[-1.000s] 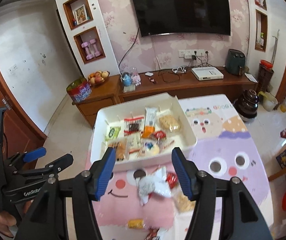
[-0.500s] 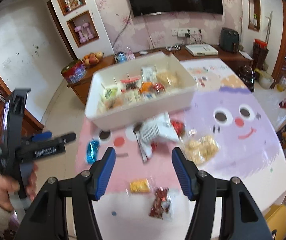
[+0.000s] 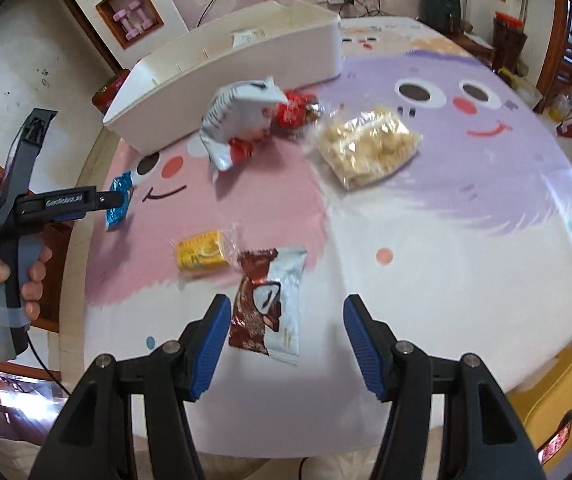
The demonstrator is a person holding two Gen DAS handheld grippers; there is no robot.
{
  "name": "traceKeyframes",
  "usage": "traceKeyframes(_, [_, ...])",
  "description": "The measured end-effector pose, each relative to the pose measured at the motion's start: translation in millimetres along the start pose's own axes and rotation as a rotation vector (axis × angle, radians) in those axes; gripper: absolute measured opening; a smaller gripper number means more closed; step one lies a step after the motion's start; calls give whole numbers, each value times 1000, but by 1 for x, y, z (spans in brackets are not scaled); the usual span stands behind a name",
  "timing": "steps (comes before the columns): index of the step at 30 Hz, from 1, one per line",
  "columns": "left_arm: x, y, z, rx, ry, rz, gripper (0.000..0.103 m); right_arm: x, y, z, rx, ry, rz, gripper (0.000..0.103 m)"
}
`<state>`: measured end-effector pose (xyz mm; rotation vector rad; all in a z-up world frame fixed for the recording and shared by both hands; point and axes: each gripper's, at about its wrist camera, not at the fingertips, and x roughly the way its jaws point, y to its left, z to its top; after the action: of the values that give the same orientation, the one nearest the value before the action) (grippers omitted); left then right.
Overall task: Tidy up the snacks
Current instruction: 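Grasp the blue wrapped cake with the left gripper while the right gripper grasps the brown-and-white bar, then carry both packs into the white tray and open both grippers to release them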
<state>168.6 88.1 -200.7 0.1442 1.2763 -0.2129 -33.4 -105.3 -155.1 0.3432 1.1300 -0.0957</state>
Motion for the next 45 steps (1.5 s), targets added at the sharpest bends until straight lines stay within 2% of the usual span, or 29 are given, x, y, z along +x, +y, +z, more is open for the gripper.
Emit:
traceKeyframes(8, [14,-8,10,7,-4,22,89,21,3,4,3,39,5,59])
traceKeyframes(12, [22,-9,14,0,6,25,83,33,9,4,-11,57,-37,59])
traceKeyframes(17, [21,-11,16,14,-9,-8,64,37,22,-1,-80,38,-95,60])
traceKeyframes(21, [16,-22,15,55,-30,-21,33,40,31,-5,-148,31,-156,58])
traceKeyframes(25, [14,-26,11,58,-40,4,31,39,32,-5,-146,23,-175,38])
traceKeyframes(32, [7,-31,-2,52,-15,-12,28,37,26,-2,-134,41,-172,34])
traceKeyframes(35, [-10,-39,-9,84,-16,-29,28,32,25,1,-133,38,-175,34])
traceKeyframes(41, [-67,-62,-11,175,-90,-60,27,9,33,15,-158,0,-156,33])
traceKeyframes(45, [-111,-73,5,175,-164,-84,27,-8,42,37,-205,-41,-137,33])
